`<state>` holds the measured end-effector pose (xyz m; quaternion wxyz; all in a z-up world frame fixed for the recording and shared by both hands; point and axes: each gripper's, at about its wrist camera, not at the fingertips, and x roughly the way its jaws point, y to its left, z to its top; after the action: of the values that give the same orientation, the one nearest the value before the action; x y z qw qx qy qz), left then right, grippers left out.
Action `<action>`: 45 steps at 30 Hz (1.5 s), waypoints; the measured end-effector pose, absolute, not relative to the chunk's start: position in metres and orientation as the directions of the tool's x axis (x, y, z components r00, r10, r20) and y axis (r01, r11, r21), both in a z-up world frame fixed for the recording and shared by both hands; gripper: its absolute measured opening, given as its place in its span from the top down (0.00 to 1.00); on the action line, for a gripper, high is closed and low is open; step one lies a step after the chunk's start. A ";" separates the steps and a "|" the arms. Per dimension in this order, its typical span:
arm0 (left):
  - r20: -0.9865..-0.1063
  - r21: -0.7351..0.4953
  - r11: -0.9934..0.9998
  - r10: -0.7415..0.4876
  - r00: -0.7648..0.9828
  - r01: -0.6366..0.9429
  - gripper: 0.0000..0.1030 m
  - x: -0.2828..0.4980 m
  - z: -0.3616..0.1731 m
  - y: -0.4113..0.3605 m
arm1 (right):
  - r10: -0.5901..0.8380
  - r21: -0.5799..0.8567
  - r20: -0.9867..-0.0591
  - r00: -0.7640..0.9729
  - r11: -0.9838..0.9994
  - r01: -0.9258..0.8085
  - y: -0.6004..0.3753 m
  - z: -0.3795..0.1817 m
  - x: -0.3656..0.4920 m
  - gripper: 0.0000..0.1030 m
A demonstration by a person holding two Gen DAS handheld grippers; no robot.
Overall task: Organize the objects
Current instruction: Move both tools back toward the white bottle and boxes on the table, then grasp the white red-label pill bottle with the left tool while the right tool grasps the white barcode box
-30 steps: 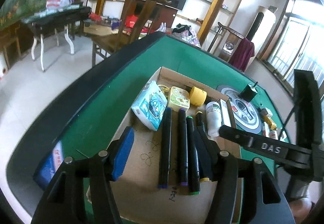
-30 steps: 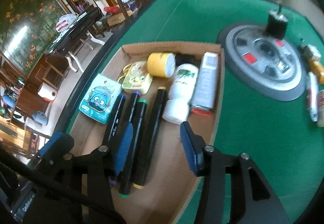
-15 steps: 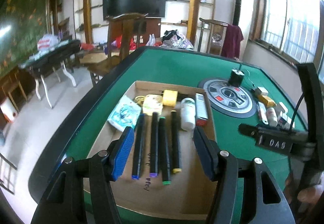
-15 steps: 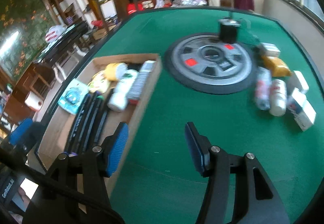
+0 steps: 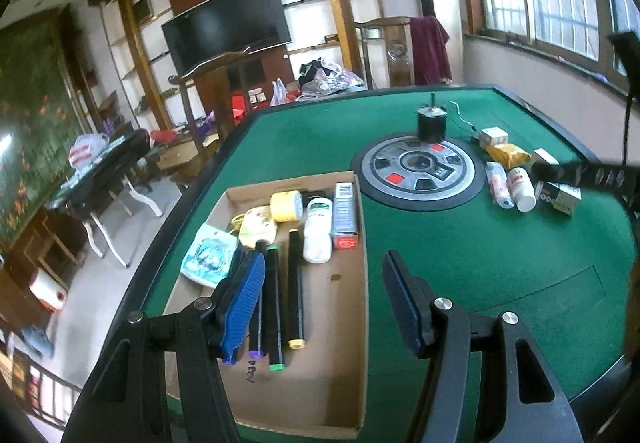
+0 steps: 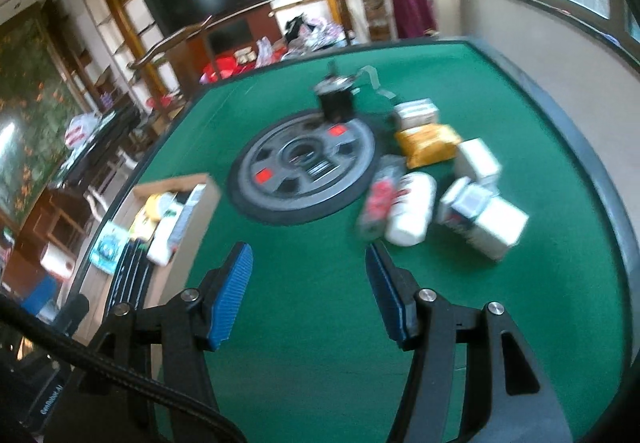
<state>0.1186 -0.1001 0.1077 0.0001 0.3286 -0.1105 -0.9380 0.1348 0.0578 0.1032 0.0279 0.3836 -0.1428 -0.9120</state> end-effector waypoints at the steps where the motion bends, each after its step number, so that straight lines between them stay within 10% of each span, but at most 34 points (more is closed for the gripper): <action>1: -0.618 0.213 -0.974 -0.074 -0.782 -0.077 0.47 0.117 0.108 -0.096 | -0.148 0.283 -0.686 -0.713 -0.956 -0.073 0.068 0.106 0.136 0.44; 26: -0.696 0.303 -0.942 -0.115 -0.709 -0.145 0.47 0.091 0.082 -0.036 | -0.042 0.359 -0.652 -0.757 -0.897 -0.259 0.191 0.105 0.124 0.39; 45: -0.782 -0.011 -0.929 0.238 -0.576 -0.369 0.47 0.006 0.052 0.063 | -0.004 0.428 -0.667 -0.745 -0.821 -0.379 0.254 0.063 0.089 0.39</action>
<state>0.0063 0.0630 0.0515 -0.1717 0.4274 -0.0768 -0.8843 0.0892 0.2543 0.0632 -0.1053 0.3414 -0.2803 -0.8909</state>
